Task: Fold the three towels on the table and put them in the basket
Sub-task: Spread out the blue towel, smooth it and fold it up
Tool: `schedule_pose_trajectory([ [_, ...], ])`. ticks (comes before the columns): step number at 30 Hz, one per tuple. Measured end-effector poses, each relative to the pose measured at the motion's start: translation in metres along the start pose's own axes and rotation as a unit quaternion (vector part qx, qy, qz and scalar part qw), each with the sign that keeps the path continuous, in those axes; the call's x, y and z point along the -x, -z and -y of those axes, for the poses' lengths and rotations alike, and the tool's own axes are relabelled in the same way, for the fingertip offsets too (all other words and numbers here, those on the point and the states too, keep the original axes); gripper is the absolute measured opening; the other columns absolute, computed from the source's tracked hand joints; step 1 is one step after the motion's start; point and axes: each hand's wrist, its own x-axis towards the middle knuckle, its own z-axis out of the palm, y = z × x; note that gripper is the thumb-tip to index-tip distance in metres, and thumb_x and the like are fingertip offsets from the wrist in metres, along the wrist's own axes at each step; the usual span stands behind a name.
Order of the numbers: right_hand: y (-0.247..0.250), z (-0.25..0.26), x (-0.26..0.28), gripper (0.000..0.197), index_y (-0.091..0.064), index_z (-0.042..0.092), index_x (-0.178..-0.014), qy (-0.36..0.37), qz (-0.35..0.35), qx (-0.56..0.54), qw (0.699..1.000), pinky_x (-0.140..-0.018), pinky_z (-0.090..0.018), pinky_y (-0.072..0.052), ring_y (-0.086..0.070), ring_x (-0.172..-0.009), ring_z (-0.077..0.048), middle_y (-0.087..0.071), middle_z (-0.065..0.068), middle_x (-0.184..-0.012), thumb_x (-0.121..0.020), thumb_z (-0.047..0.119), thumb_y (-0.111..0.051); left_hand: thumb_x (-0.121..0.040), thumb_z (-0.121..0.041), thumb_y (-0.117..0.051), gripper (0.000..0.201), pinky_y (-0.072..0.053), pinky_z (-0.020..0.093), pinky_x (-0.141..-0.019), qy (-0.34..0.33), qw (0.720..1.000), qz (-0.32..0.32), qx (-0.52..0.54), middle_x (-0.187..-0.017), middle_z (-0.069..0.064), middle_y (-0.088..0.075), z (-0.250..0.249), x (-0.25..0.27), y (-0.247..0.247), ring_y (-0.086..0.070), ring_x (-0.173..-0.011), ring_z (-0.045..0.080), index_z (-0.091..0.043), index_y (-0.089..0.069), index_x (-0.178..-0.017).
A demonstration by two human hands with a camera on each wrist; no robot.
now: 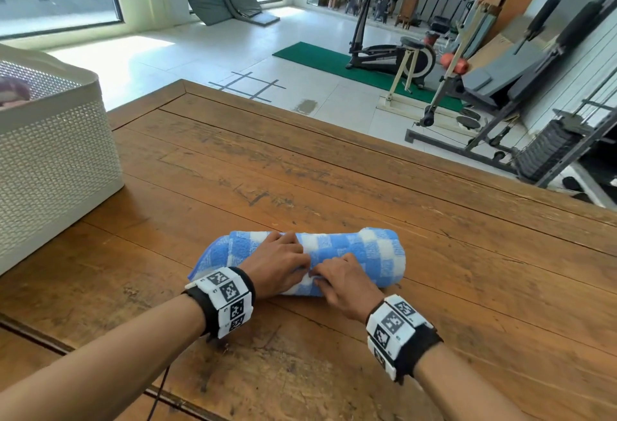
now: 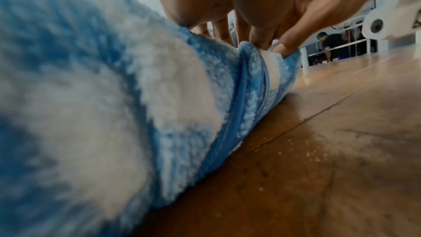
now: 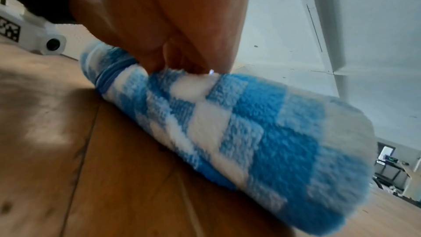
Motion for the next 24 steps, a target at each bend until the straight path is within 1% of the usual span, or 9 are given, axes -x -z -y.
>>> schedule_pose_trajectory([
  [3, 0.007, 0.0, -0.008, 0.029, -0.062, 0.013, -0.111, -0.012, 0.073, 0.008, 0.997, -0.095, -0.036, -0.026, -0.056, -0.099, -0.025, -0.065, -0.007, -0.106, -0.1, 0.024, -0.037, -0.084, -0.035, -0.033, 0.033, -0.041, 0.03, -0.07, -0.03, 0.999, 0.019, -0.004, -0.077, -0.011, -0.066, -0.002, -0.003, 0.006, -0.057, -0.085, 0.018, -0.026, -0.064, -0.088],
  [5, 0.007, -0.001, -0.013, 0.03, -0.062, 0.015, -0.111, -0.021, 0.106, 0.0, 0.994, -0.098, -0.037, -0.026, -0.056, -0.102, -0.025, -0.065, -0.006, -0.111, -0.1, 0.022, -0.036, -0.084, -0.031, -0.054, 0.015, -0.041, 0.032, -0.074, -0.042, 0.999, 0.016, -0.025, -0.086, -0.008, -0.065, 0.0, -0.003, 0.006, -0.05, -0.093, 0.018, -0.027, -0.054, -0.098],
  [7, 0.008, -0.002, -0.017, 0.031, -0.063, 0.015, -0.113, -0.028, 0.131, -0.005, 0.991, -0.102, -0.039, -0.025, -0.055, -0.104, -0.025, -0.065, -0.006, -0.114, -0.1, 0.021, -0.035, -0.064, -0.026, -0.078, 0.036, -0.045, 0.029, -0.063, -0.074, 0.997, 0.02, -0.028, -0.075, -0.011, -0.06, 0.002, 0.001, 0.0, -0.043, -0.084, 0.015, -0.032, -0.052, -0.089],
  [10, 0.011, -0.003, -0.02, 0.031, -0.063, 0.015, -0.114, -0.032, 0.144, -0.03, 0.989, -0.103, -0.039, -0.023, -0.054, -0.105, -0.025, -0.064, -0.005, -0.115, -0.1, 0.018, -0.036, -0.075, -0.035, -0.059, 0.01, -0.048, 0.03, -0.062, -0.085, 0.994, -0.01, -0.071, -0.076, -0.008, -0.057, 0.004, 0.008, 0.003, -0.04, -0.082, 0.015, -0.031, -0.064, -0.082],
  [12, 0.012, -0.006, -0.021, 0.03, -0.064, 0.016, -0.114, -0.031, 0.14, -0.064, 0.988, -0.102, -0.038, -0.023, -0.053, -0.107, -0.025, -0.064, -0.003, -0.117, -0.1, 0.018, -0.038, -0.076, -0.045, -0.047, 0.027, -0.04, 0.032, -0.07, -0.104, 0.99, 0.024, -0.097, -0.08, -0.005, -0.056, 0.007, 0.01, 0.001, -0.04, -0.083, 0.016, -0.028, -0.066, -0.084],
  [15, 0.013, -0.009, -0.024, 0.028, -0.067, 0.015, -0.109, -0.033, 0.138, -0.099, 0.985, -0.101, -0.039, -0.027, -0.052, -0.105, -0.026, -0.067, -0.003, -0.114, -0.099, 0.019, -0.041, -0.067, -0.063, -0.052, 0.041, -0.032, 0.031, -0.074, -0.123, 0.977, 0.055, -0.167, -0.082, -0.004, -0.053, 0.009, 0.008, 0.003, -0.043, -0.084, 0.018, -0.027, -0.064, -0.084],
  [18, 0.012, -0.012, -0.023, 0.026, -0.068, 0.014, -0.104, -0.032, 0.128, -0.12, 0.984, -0.101, -0.04, -0.028, -0.053, -0.1, -0.026, -0.068, -0.003, -0.107, -0.098, 0.018, -0.043, -0.061, -0.055, -0.067, 0.03, -0.036, 0.032, -0.079, -0.106, 0.977, 0.078, -0.167, -0.079, -0.004, -0.054, 0.003, 0.001, 0.013, -0.042, -0.088, 0.018, -0.028, -0.068, -0.076],
  [21, 0.011, -0.01, -0.019, 0.026, -0.067, 0.015, -0.108, -0.015, 0.112, -0.094, 0.989, -0.099, -0.039, -0.026, -0.056, -0.101, -0.026, -0.068, -0.003, -0.11, -0.098, 0.019, -0.043, -0.078, -0.038, -0.06, 0.028, -0.028, 0.038, -0.097, -0.101, 0.987, 0.1, -0.073, -0.1, 0.005, -0.052, -0.001, -0.006, 0.006, -0.038, -0.105, 0.025, -0.016, -0.07, -0.092],
  [24, 0.01, -0.008, -0.01, 0.024, -0.065, 0.018, -0.11, 0.002, 0.072, -0.072, 0.995, -0.094, -0.037, -0.025, -0.057, -0.097, -0.023, -0.068, -0.004, -0.105, -0.097, 0.027, -0.046, -0.083, -0.04, -0.055, 0.032, -0.022, 0.037, -0.1, -0.088, 0.989, 0.112, -0.044, -0.107, 0.004, -0.049, 0.003, -0.007, 0.005, -0.036, -0.11, 0.025, -0.014, -0.069, -0.093],
])
